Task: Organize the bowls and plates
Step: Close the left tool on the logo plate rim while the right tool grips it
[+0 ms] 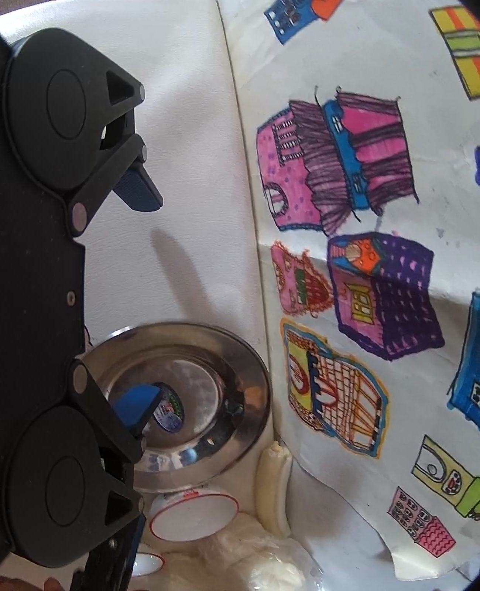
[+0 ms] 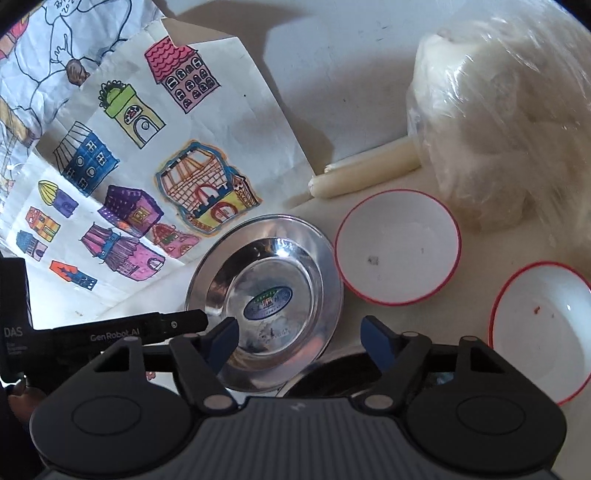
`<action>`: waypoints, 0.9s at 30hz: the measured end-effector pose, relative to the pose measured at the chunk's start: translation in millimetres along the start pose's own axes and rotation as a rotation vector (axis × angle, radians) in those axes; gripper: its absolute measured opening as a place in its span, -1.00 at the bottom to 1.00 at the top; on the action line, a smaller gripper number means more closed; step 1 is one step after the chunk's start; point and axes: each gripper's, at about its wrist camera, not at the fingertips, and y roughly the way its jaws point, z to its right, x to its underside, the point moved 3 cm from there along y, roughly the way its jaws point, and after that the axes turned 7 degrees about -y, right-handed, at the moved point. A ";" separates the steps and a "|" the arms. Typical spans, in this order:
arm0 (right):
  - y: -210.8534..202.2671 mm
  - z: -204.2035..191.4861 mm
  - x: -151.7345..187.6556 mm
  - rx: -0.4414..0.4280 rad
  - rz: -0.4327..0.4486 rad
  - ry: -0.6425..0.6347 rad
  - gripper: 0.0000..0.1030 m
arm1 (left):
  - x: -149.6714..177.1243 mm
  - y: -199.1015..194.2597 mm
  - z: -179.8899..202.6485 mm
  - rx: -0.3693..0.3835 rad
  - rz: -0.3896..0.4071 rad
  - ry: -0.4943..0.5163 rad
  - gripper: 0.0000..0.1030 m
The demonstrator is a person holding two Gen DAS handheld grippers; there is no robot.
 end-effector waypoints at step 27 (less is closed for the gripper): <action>32.0 9.1 -1.7 0.052 -0.071 0.029 -0.52 | -2.5 16.1 17.3 0.066 -0.014 -0.044 -0.62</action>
